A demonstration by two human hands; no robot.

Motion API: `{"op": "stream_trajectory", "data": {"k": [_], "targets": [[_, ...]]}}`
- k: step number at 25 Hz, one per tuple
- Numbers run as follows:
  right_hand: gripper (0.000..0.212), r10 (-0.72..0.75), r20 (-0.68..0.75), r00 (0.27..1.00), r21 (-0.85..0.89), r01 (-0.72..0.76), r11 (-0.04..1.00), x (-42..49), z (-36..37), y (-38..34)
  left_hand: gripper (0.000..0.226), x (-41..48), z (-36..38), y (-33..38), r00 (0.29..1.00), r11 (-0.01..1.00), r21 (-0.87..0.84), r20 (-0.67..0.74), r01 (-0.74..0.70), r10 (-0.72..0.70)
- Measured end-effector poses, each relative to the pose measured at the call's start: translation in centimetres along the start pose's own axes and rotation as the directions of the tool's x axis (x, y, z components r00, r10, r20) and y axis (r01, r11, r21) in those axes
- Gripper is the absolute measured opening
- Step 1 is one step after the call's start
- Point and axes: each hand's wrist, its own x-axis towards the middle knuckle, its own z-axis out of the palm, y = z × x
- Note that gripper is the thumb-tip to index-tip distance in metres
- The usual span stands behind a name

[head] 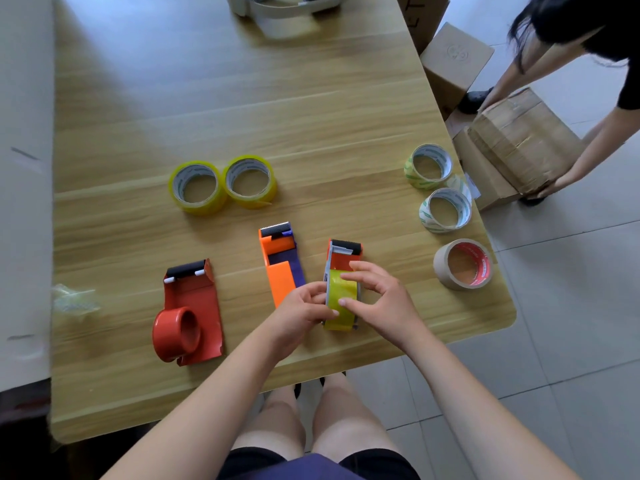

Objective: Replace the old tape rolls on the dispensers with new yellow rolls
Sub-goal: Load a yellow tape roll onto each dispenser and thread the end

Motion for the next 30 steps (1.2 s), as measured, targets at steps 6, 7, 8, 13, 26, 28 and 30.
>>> {"op": "stream_trajectory", "data": {"k": [6, 7, 8, 13, 26, 28, 30], "targets": [[0.028, -0.112, -0.011, 0.994, -0.131, 0.11, 0.985, -0.3, -0.1, 0.1, 0.033, 0.7, 0.3, -0.7, 0.999, 0.999, 0.023, -0.023, -0.045, 0.045], [0.025, -0.149, -0.011, 0.989, -0.154, 0.146, 0.977, -0.1, -0.1, 0.1, 0.032, 0.8, 0.4, -0.9, 0.997, 0.998, 0.01, -0.038, -0.067, 0.067], [0.02, -0.199, -0.006, 0.98, -0.176, 0.195, 0.965, 0.2, -0.2, 0.1, 0.032, 1.0, 0.6, -1.0, 0.995, 0.996, -0.014, -0.056, -0.083, 0.082], [0.016, -0.354, 0.077, 0.932, -0.321, 0.359, 0.876, 1.1, -0.5, -0.7, 0.037, 1.3, 1.3, -0.5, 0.998, 0.996, -0.062, -0.014, -0.066, 0.065], [0.023, -0.112, 0.091, 0.989, -0.037, 0.116, 0.993, 5.0, -3.6, -7.0, 0.036, -2.3, 1.9, 3.5, 0.983, 0.979, 0.091, 0.043, -0.18, 0.177], [0.021, -0.026, 0.071, 0.997, 0.064, 0.022, 0.998, 5.4, -3.8, -7.5, 0.03, -2.8, 2.0, 4.2, 0.98, 0.973, 0.116, 0.028, -0.199, 0.197], [0.018, 0.047, 0.079, 0.996, 0.185, -0.061, 0.981, 5.7, -4.1, -8.3, 0.024, -3.2, 2.3, 4.5, 0.97, 0.961, 0.131, 0.026, -0.241, 0.24]]}}
